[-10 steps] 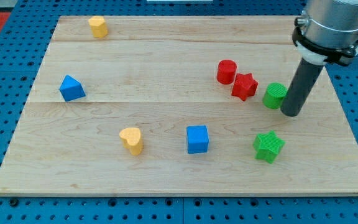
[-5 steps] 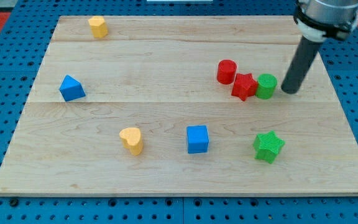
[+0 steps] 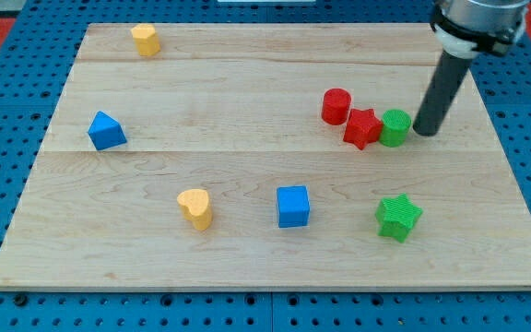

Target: Move the green circle close to the red star

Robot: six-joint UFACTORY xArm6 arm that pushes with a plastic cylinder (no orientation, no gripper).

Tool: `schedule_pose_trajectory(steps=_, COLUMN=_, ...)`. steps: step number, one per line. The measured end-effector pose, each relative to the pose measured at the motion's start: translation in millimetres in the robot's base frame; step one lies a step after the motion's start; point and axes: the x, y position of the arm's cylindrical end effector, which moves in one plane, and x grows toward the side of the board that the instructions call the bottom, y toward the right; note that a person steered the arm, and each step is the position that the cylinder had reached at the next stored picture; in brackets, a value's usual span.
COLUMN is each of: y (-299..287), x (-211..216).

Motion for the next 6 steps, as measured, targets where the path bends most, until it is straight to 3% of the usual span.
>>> schedule_pose_trajectory(steps=1, y=38.9, x=51.4)
schedule_pose_trajectory(steps=2, y=-12.7, x=49.9)
schedule_pose_trajectory(steps=3, y=-18.0, x=23.5)
schedule_pose_trajectory(steps=4, y=-16.0, x=-41.7)
schedule_pose_trajectory(steps=5, y=9.5, x=-38.7)
schedule_pose_trajectory(steps=6, y=30.6, x=10.5)
